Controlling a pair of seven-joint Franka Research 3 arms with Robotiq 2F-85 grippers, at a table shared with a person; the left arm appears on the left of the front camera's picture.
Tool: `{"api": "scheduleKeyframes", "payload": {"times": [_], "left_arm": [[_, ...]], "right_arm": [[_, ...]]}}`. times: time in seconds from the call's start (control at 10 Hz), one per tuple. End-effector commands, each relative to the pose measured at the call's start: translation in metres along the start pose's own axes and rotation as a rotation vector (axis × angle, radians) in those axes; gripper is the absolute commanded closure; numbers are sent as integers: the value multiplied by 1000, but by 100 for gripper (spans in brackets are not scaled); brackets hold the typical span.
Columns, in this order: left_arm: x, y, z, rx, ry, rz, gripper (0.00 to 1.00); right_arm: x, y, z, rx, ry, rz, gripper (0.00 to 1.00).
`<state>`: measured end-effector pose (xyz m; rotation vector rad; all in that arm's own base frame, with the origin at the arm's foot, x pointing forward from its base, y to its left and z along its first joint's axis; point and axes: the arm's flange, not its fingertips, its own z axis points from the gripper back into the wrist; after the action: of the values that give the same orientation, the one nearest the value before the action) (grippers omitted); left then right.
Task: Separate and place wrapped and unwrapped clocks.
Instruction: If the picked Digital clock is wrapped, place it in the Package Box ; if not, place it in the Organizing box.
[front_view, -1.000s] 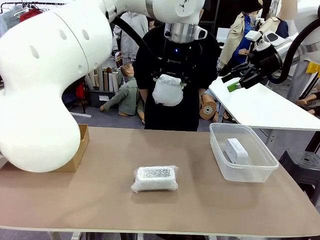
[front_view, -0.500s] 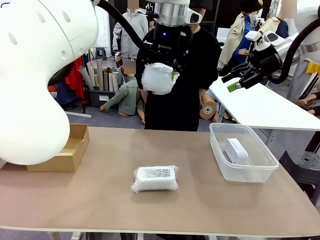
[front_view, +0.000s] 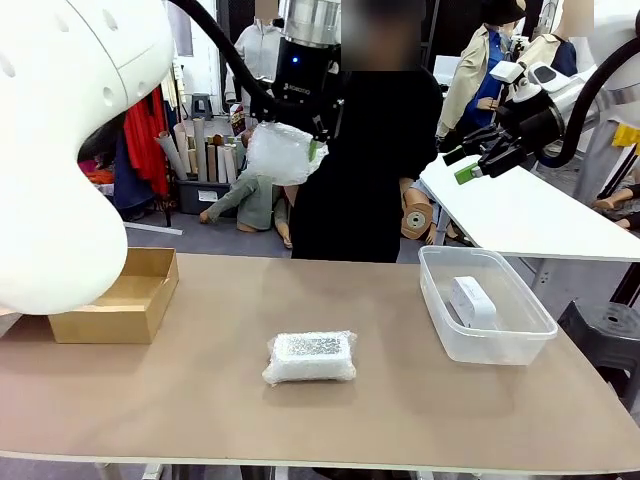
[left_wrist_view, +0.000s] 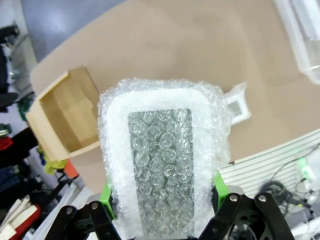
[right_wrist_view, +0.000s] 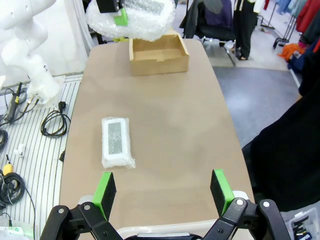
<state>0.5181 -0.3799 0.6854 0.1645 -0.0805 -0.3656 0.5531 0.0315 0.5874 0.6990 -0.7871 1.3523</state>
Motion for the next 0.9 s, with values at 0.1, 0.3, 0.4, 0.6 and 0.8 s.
{"api": "scheduleKeyframes", "payload": {"times": [0.1,0.3,0.4,0.6,0.8], "left_arm": [[-74,20,-82,16,89,-83,100],[-93,28,-90,34,155,-124,100],[-102,31,-93,45,181,-135,100],[-119,46,-101,46,199,-69,100],[-113,65,-109,-8,42,193,100]], "right_arm": [[0,1,1,-4,-2,15,0],[0,1,1,-4,-2,15,0],[0,1,1,-4,-2,15,0],[0,1,1,-4,-2,15,0],[0,1,1,-4,-2,15,0]]}}
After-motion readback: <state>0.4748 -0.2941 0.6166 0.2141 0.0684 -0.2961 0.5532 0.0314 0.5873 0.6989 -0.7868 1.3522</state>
